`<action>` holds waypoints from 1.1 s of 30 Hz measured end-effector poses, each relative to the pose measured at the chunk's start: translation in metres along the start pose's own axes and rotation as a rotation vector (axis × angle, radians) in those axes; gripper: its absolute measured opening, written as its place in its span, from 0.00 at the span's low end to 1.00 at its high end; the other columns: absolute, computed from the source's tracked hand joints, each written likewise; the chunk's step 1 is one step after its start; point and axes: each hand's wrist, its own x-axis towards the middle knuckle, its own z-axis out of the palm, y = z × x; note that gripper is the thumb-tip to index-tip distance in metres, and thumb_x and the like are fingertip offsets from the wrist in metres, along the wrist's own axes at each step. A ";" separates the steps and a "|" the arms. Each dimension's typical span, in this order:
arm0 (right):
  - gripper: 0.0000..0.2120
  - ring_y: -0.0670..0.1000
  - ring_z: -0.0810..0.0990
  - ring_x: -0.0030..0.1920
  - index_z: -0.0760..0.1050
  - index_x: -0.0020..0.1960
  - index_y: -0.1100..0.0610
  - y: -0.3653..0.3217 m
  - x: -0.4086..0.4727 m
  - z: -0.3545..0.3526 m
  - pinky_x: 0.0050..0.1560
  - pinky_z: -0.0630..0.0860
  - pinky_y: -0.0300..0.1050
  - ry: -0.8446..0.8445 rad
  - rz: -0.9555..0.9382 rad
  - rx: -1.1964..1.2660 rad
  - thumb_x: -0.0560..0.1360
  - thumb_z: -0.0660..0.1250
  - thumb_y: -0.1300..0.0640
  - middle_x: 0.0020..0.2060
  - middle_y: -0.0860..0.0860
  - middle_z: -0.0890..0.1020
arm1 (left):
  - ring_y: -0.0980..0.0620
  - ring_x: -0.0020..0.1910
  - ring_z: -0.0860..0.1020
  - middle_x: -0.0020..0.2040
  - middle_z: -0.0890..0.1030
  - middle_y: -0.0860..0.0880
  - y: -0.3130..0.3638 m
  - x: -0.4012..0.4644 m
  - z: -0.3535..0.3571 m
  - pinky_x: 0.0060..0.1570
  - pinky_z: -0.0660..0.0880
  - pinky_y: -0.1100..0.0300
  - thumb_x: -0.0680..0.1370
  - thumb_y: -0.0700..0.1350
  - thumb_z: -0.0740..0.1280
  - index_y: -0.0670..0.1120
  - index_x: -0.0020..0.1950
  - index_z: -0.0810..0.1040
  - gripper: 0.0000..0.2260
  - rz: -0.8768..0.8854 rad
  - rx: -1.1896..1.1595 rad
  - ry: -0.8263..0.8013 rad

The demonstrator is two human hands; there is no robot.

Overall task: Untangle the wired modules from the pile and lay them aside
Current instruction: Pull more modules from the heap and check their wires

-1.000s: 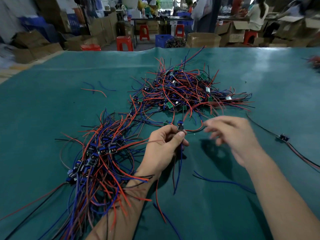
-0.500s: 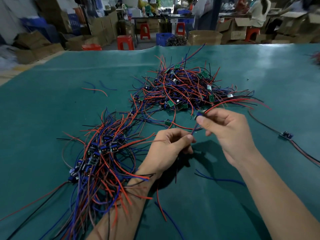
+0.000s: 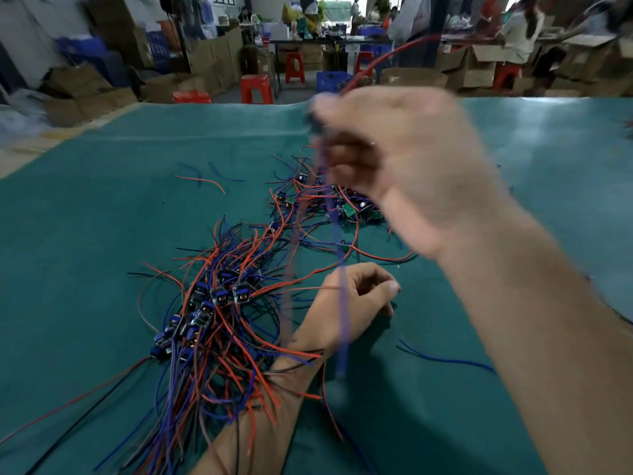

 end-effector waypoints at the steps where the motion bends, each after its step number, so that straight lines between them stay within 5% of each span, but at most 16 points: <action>1: 0.12 0.49 0.79 0.30 0.80 0.40 0.67 0.009 0.008 0.012 0.34 0.80 0.42 -0.050 0.043 -0.125 0.77 0.73 0.59 0.32 0.56 0.81 | 0.54 0.29 0.75 0.32 0.80 0.47 0.000 0.000 0.000 0.32 0.70 0.63 0.80 0.37 0.67 0.41 0.42 0.80 0.07 0.011 0.004 -0.002; 4: 0.21 0.53 0.85 0.34 0.81 0.44 0.71 0.043 0.027 0.025 0.42 0.85 0.50 -0.196 0.206 -0.580 0.78 0.72 0.51 0.35 0.62 0.85 | 0.50 0.34 0.75 0.32 0.81 0.48 0.000 0.000 -0.001 0.36 0.70 0.60 0.79 0.36 0.67 0.48 0.39 0.79 0.11 0.007 0.009 -0.001; 6: 0.13 0.53 0.86 0.39 0.85 0.42 0.60 0.065 0.040 0.008 0.50 0.84 0.51 -0.223 0.216 -0.900 0.77 0.72 0.51 0.34 0.55 0.86 | 0.55 0.30 0.74 0.32 0.80 0.48 0.000 0.001 -0.002 0.32 0.69 0.66 0.79 0.37 0.66 0.44 0.45 0.80 0.06 -0.010 -0.005 -0.007; 8: 0.04 0.56 0.85 0.49 0.86 0.47 0.52 0.087 0.049 -0.015 0.58 0.80 0.50 -0.186 0.230 -1.156 0.75 0.72 0.55 0.44 0.54 0.87 | 0.61 0.27 0.73 0.33 0.81 0.47 0.000 0.001 -0.002 0.28 0.67 0.71 0.80 0.37 0.66 0.41 0.49 0.81 0.04 -0.008 0.004 -0.011; 10: 0.09 0.60 0.82 0.57 0.83 0.55 0.50 0.109 0.049 -0.033 0.63 0.78 0.52 -0.216 0.355 -1.299 0.75 0.73 0.54 0.58 0.57 0.82 | 0.64 0.26 0.73 0.33 0.81 0.47 -0.001 0.001 -0.003 0.27 0.66 0.73 0.80 0.36 0.66 0.40 0.50 0.81 0.04 0.005 0.006 -0.017; 13: 0.09 0.62 0.80 0.56 0.80 0.53 0.50 0.132 0.043 -0.047 0.60 0.79 0.56 -0.230 0.410 -1.394 0.74 0.75 0.52 0.59 0.58 0.80 | 0.63 0.27 0.74 0.33 0.81 0.47 -0.003 0.002 -0.004 0.28 0.67 0.71 0.79 0.37 0.66 0.39 0.50 0.82 0.05 0.003 0.048 -0.027; 17: 0.07 0.56 0.83 0.50 0.80 0.42 0.49 0.135 0.042 -0.062 0.52 0.79 0.49 -0.195 0.352 -1.281 0.73 0.78 0.52 0.45 0.50 0.84 | 0.59 0.28 0.74 0.33 0.82 0.48 -0.004 0.002 -0.003 0.29 0.67 0.66 0.79 0.38 0.67 0.43 0.48 0.83 0.05 -0.014 0.070 -0.008; 20: 0.07 0.50 0.83 0.43 0.82 0.41 0.50 0.120 0.037 -0.082 0.45 0.74 0.42 0.003 0.305 -1.106 0.71 0.79 0.51 0.35 0.45 0.83 | 0.57 0.29 0.74 0.33 0.81 0.47 -0.005 0.003 -0.003 0.31 0.68 0.67 0.79 0.35 0.66 0.39 0.49 0.82 0.05 -0.009 0.019 0.019; 25: 0.11 0.48 0.75 0.27 0.78 0.41 0.57 0.084 -0.001 -0.124 0.25 0.69 0.37 0.403 0.264 -0.354 0.68 0.80 0.63 0.31 0.52 0.81 | 0.56 0.29 0.76 0.34 0.80 0.47 -0.004 0.004 0.000 0.30 0.69 0.70 0.82 0.39 0.65 0.38 0.49 0.81 0.07 -0.022 -0.062 0.084; 33: 0.06 0.43 0.75 0.26 0.79 0.47 0.60 0.111 -0.053 -0.110 0.25 0.73 0.34 0.468 0.391 0.070 0.72 0.75 0.67 0.30 0.48 0.79 | 0.58 0.33 0.76 0.35 0.81 0.52 -0.003 -0.001 0.000 0.33 0.70 0.67 0.84 0.48 0.61 0.42 0.52 0.79 0.11 0.007 -0.020 0.150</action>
